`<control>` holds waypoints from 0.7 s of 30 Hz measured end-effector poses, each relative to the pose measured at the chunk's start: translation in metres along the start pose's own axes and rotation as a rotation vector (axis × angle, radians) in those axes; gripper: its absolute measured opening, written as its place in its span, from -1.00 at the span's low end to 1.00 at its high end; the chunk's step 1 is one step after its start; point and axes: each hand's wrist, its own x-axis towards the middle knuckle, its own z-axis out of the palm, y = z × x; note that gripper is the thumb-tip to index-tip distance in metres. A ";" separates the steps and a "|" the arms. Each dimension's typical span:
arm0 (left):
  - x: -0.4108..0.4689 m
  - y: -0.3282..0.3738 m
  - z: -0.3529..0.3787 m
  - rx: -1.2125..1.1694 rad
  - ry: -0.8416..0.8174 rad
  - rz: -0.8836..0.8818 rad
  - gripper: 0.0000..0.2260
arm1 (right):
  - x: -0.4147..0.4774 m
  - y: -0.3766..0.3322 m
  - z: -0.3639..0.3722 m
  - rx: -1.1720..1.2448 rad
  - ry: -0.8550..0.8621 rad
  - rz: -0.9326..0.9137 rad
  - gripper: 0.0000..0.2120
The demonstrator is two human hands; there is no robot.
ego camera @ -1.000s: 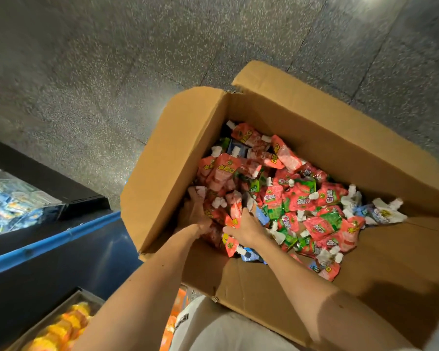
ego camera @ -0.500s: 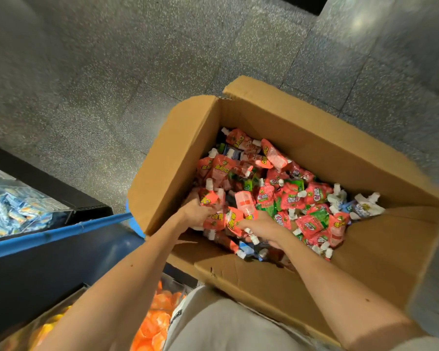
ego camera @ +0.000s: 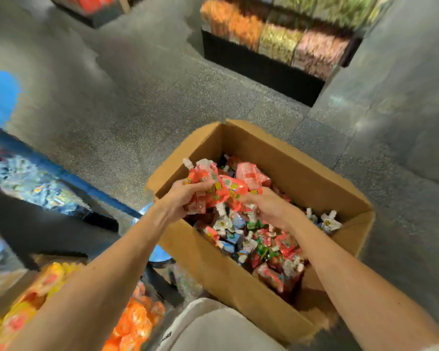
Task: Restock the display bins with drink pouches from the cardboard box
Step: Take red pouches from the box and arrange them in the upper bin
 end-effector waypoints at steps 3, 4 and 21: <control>-0.059 0.008 0.004 -0.139 -0.057 0.088 -0.73 | -0.040 -0.022 0.023 -0.067 -0.102 -0.130 -0.87; -0.077 0.009 0.003 -0.183 -0.040 0.134 -0.76 | -0.052 -0.031 0.034 -0.092 -0.134 -0.168 -0.78; -0.472 -0.107 -0.197 -0.708 0.212 0.620 -0.61 | -0.211 -0.069 0.400 -0.652 -0.834 -0.569 -0.84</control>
